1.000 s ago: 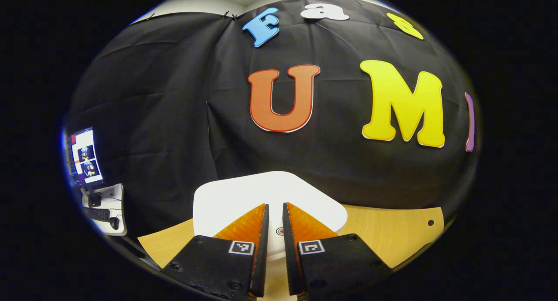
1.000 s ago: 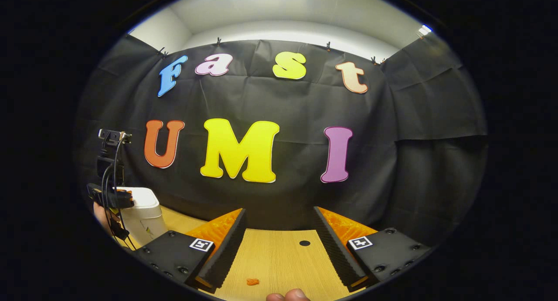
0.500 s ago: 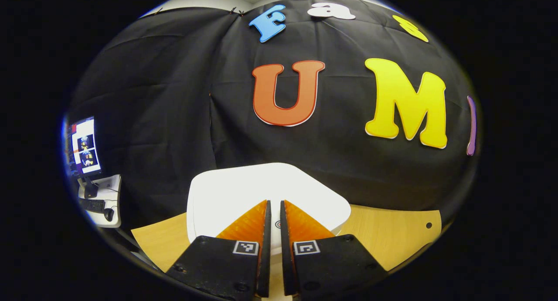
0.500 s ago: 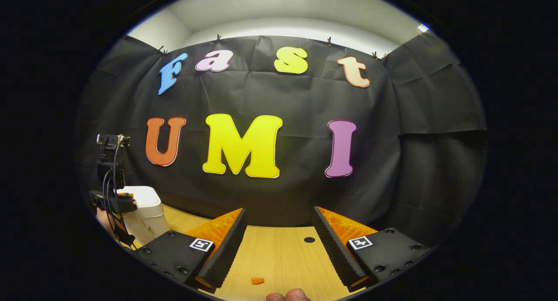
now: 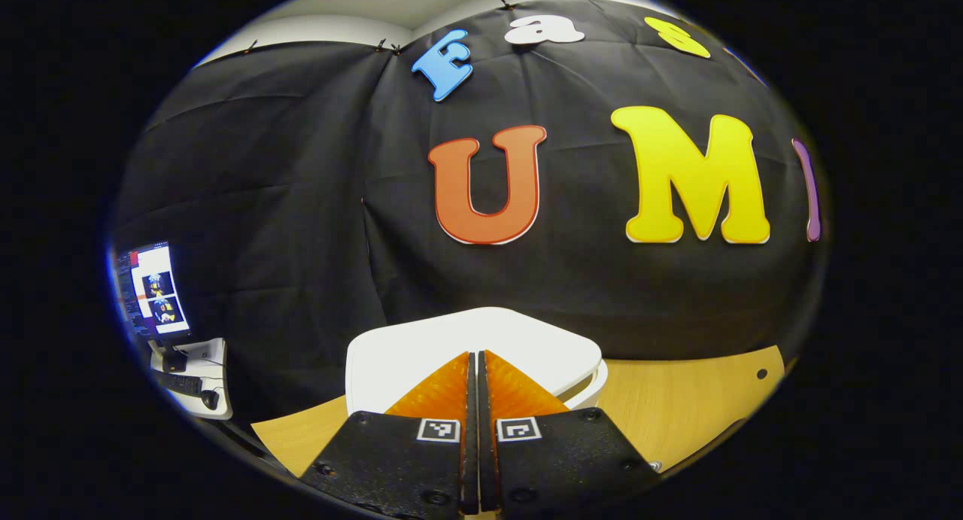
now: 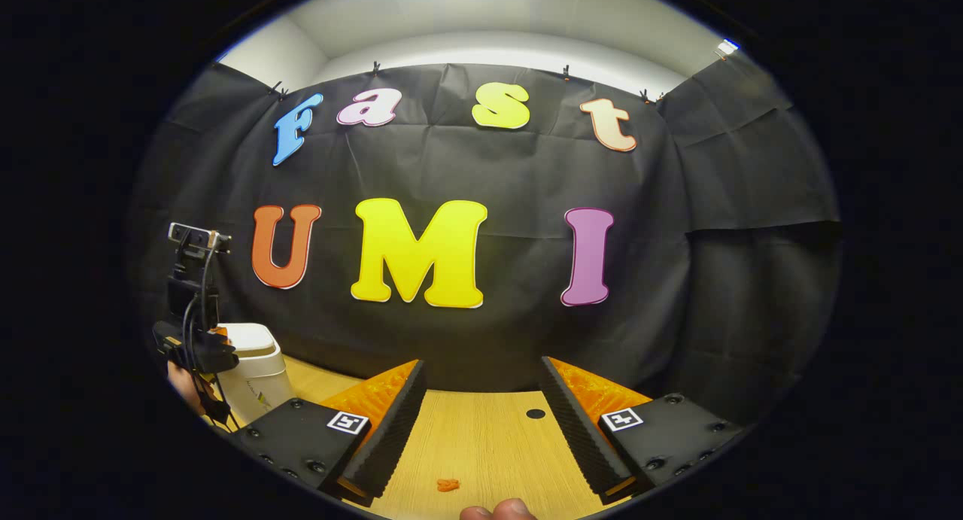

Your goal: Press the lid of the desktop garbage bin to open it, pick up the crumpled paper on the desktop and throw it into the bin, then pick up the pop can on the desktop and drop it into the bin, and finally close the garbage bin lid.

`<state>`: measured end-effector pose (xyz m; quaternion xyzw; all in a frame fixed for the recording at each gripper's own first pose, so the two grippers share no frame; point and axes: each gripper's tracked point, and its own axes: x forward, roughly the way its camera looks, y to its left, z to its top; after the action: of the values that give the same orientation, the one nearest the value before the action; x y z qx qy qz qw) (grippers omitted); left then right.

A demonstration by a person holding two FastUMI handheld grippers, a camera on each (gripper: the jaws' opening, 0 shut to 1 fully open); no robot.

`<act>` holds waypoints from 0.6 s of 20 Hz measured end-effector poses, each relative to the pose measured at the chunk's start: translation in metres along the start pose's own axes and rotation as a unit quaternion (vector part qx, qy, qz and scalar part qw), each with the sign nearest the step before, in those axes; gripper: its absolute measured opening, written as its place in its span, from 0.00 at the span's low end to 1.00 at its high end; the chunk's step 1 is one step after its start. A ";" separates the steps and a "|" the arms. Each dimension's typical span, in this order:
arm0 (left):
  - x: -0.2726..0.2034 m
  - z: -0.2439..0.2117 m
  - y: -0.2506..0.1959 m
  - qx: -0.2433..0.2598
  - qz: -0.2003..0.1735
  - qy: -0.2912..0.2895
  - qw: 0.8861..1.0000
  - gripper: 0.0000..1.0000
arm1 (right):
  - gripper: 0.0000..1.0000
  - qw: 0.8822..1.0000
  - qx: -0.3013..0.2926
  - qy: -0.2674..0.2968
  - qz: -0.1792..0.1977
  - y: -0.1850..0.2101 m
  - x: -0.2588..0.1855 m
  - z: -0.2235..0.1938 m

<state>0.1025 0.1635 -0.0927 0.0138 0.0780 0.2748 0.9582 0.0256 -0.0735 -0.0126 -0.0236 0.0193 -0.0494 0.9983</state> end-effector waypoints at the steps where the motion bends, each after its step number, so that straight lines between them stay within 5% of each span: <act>1: -0.003 0.014 -0.002 -0.002 -0.007 -0.015 1.000 0.04 | 0.96 1.000 0.003 0.000 0.000 0.001 -0.002 0.001; 7: -0.023 0.058 -0.013 -0.005 -0.061 -0.042 0.997 0.05 | 0.96 1.000 0.009 -0.011 0.006 0.004 -0.005 0.006; 9: -0.034 0.064 -0.018 0.003 -0.079 -0.050 0.996 0.16 | 0.96 1.000 0.011 -0.013 0.006 0.004 -0.005 0.006; 12: -0.056 0.069 -0.030 0.001 -0.118 -0.057 0.991 0.18 | 0.96 1.000 0.015 -0.012 0.010 0.004 -0.005 0.002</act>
<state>0.0826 0.1093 -0.0183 0.0207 0.0248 0.1586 0.9868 0.0212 -0.0688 -0.0103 -0.0092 0.0068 -0.0399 0.9991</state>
